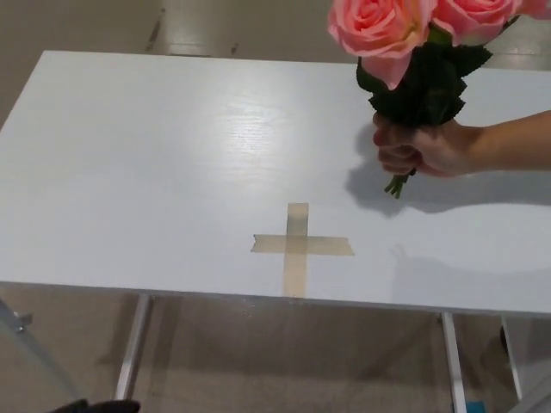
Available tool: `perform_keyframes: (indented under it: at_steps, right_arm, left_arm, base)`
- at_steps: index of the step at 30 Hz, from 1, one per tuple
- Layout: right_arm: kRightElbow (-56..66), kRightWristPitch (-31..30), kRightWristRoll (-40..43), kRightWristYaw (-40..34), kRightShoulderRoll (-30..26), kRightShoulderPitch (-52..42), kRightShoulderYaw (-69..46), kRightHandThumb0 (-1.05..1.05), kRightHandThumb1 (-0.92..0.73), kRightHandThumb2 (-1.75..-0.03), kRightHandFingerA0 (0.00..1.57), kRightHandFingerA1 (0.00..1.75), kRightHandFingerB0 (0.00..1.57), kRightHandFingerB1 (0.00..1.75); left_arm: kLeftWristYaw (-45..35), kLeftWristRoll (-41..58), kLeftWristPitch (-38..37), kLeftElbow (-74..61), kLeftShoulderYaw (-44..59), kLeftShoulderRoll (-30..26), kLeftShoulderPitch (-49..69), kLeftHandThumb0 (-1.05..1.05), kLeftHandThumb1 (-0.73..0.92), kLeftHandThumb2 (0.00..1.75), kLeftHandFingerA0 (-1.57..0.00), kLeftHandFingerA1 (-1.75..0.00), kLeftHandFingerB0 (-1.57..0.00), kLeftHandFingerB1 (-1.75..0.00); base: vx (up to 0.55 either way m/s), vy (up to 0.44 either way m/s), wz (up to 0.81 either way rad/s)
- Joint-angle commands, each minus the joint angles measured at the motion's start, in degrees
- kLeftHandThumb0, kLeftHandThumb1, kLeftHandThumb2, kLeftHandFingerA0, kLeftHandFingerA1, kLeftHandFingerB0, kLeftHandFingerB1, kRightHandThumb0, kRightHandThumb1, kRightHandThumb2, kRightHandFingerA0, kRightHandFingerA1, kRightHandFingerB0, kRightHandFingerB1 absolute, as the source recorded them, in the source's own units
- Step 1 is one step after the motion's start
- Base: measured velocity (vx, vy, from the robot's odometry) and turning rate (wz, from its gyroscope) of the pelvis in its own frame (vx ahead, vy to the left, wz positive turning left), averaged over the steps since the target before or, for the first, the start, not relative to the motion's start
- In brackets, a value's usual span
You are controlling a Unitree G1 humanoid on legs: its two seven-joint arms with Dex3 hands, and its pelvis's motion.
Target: Use the left hand to pick up the rose and passes it to a human.
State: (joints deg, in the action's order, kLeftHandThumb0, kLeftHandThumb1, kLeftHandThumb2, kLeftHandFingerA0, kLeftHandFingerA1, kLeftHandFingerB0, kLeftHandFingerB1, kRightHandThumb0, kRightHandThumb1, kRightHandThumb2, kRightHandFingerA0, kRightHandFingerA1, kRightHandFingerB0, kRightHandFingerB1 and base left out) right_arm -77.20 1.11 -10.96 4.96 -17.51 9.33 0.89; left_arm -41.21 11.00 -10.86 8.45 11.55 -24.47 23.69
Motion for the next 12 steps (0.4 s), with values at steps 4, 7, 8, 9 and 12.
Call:
perform_keyframes:
  at_steps: [4,7,8,9,12]
  right_arm:
    - [-0.26,0.75,-0.81,-1.14,0.64,-3.79,0.61,-0.42,-0.66,-0.60,0.62,0.44,0.53,0.40]
    - [-0.25,0.87,-1.00,-2.17,0.91,-5.18,0.85,-0.43,-0.66,-0.60,0.62,0.44,0.53,0.40]
    - [-0.25,0.88,-1.00,-2.23,0.92,-5.28,0.87,-0.43,-0.66,-0.60,0.62,0.44,0.53,0.40]
    - [-0.27,0.92,-0.92,-2.86,0.97,-5.54,0.76,-0.43,-0.66,-0.60,0.62,0.44,0.53,0.40]
    - [-0.23,0.92,-0.89,-2.87,0.97,-5.57,0.79,-0.43,-0.66,-0.60,0.62,0.44,0.53,0.40]
  left_arm:
    - [18.42,-8.35,0.10,34.20,-0.86,3.70,-12.87,-0.55,0.62,0.59,-0.59,-0.40,-0.50,-0.36]
    - [24.51,-11.55,1.17,39.46,-2.46,3.00,-15.40,-0.51,0.61,0.59,-0.57,-0.39,-0.52,-0.37]
    - [24.90,-11.65,0.96,40.10,-2.60,2.96,-15.63,-0.51,0.61,0.59,-0.57,-0.39,-0.52,-0.37]
    - [29.73,-12.37,2.43,43.68,-2.83,3.81,-17.87,-0.49,0.61,0.58,-0.53,-0.39,-0.53,-0.38]
    - [30.01,-12.32,1.73,44.98,-3.05,3.72,-18.43,-0.49,0.61,0.58,-0.53,-0.39,-0.53,-0.38]
  base:
    - [0.00,0.000,0.00]
    - [0.00,0.000,0.00]
    - [0.00,0.000,0.00]
    - [0.00,0.000,0.00]
    - [0.00,0.000,0.00]
